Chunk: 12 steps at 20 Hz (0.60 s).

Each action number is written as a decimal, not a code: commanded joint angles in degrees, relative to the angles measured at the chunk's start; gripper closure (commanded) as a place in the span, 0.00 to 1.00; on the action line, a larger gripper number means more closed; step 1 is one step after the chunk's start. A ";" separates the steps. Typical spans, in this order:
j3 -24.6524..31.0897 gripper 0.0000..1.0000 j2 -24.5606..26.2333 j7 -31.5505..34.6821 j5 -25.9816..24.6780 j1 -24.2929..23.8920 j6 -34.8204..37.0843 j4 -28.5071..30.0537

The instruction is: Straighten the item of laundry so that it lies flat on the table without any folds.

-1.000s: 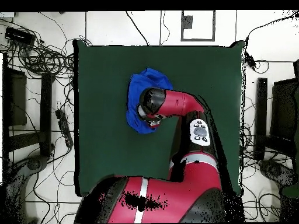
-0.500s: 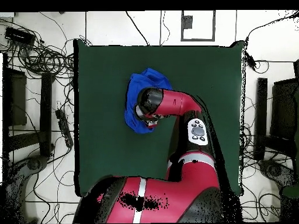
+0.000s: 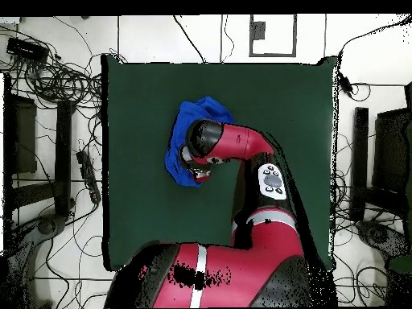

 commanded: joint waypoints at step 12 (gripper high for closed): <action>-1.27 1.00 -0.78 -1.28 -8.78 7.57 -1.07 -0.52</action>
